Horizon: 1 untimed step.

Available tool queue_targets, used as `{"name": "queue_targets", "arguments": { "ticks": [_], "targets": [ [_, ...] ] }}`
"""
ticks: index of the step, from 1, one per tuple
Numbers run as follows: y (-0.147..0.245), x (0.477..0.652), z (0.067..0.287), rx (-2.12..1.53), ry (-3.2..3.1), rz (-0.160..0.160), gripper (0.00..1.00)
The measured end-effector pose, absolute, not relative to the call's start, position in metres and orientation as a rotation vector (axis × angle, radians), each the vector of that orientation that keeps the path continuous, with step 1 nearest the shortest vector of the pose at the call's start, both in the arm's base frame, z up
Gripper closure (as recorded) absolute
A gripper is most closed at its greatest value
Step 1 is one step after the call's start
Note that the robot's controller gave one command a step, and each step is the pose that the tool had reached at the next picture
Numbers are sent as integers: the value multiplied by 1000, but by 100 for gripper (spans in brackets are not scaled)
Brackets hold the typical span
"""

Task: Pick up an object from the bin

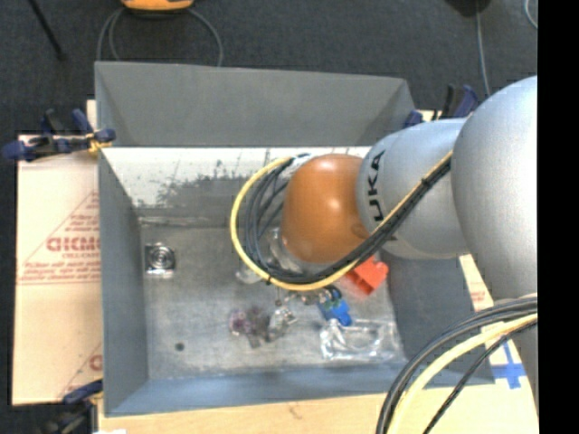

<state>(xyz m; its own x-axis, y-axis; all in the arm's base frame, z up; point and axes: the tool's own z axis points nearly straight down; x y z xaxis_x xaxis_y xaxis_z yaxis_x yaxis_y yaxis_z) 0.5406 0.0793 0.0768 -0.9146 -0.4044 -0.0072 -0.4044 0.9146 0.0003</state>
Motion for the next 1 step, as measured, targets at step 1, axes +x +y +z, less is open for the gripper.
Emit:
{"name": "queue_targets", "arguments": {
  "ticks": [1],
  "targets": [
    [78, 540, 81, -647, 3074, 0, 100]
  ]
}}
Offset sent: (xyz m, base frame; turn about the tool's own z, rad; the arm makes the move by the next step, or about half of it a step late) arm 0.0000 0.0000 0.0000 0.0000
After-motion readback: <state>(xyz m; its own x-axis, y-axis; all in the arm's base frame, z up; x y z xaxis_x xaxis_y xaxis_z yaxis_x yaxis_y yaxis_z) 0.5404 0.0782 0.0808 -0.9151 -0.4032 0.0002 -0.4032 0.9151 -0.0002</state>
